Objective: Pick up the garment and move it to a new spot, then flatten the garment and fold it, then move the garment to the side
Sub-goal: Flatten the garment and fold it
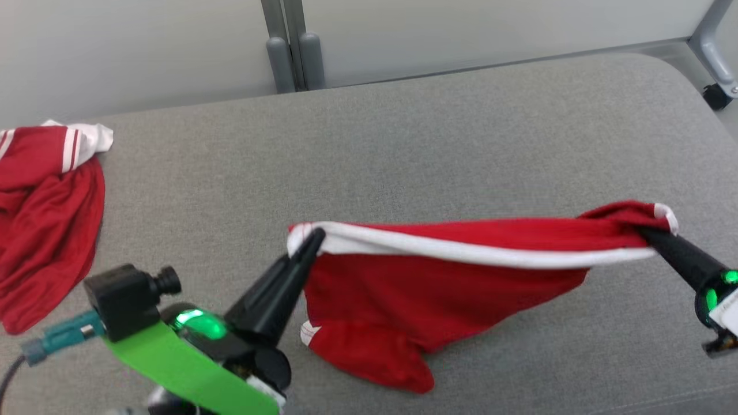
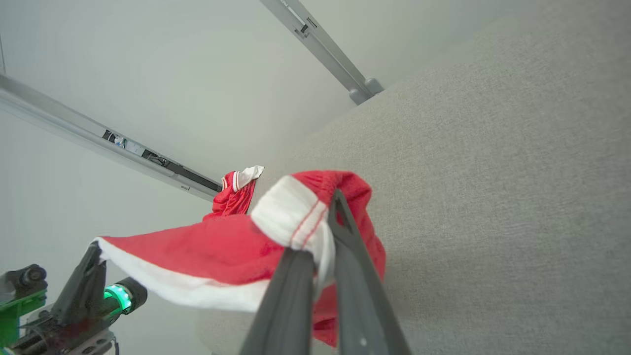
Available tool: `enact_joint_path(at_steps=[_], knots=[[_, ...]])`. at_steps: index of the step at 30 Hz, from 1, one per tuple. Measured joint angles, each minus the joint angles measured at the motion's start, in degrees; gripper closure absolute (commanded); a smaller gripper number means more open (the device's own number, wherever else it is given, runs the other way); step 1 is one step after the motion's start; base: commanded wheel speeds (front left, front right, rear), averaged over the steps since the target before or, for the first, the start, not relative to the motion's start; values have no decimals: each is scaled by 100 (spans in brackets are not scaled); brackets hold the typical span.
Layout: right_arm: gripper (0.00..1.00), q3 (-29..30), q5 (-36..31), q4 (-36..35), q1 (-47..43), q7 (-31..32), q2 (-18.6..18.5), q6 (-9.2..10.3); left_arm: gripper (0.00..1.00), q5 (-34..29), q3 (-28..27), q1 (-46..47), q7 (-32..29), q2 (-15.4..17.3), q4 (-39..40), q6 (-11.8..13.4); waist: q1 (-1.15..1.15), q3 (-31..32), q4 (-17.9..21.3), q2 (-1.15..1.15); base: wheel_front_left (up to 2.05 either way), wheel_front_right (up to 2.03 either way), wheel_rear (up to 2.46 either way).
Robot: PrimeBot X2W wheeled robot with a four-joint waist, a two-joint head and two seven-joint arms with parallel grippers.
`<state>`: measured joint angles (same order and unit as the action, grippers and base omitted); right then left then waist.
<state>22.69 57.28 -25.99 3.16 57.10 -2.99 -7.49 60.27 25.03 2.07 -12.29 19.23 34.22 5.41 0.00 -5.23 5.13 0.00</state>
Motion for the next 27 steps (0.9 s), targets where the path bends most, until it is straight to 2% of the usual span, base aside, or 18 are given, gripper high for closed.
enact_joint_path(at_steps=[3,5,9,12,15,17,20,23,27], knots=[[100,-110,-19,424,874,-157,12,1,100,-87,-226,755,-238,115,-265,64,0,-266,-1,0,0,0,0],[100,-130,-436,823,1723,-364,15,1,100,-23,-334,1424,-517,125,-623,91,0,-477,-10,0,0,0,0],[100,-202,-1469,2368,3794,-802,33,-1,100,-87,-469,3316,-1046,129,-1979,120,0,-990,-62,0,0,0,0],[100,-257,-2209,3585,5460,-1374,43,-7,100,-404,-501,4788,-1056,-23,-3163,75,1,-1405,-111,0,0,0,0],[100,-246,-2525,4875,6913,-2269,63,-12,100,-834,-610,6074,-522,-237,-4356,-2,1,-1816,-162,0,0,0,0],[100,-250,-2360,5872,7756,-2996,101,-15,100,-1202,-695,6749,133,-374,-5087,-18,1,-2081,-193,0,0,0,0],[100,-286,-1994,7392,8532,-4042,132,-16,100,-1559,-632,7220,825,-436,-5992,-210,1,-2387,-220,0,0,0,0],[100,-538,-1869,8628,8773,-4784,124,-14,100,-1762,-526,7323,1300,-506,-6715,-453,2,-2598,-218,0,0,0,0],[100,-992,-1649,9507,8549,-5364,110,-14,100,-1752,-398,6917,1689,-604,-7425,-840,2,-2695,-181,0,0,0,0]])
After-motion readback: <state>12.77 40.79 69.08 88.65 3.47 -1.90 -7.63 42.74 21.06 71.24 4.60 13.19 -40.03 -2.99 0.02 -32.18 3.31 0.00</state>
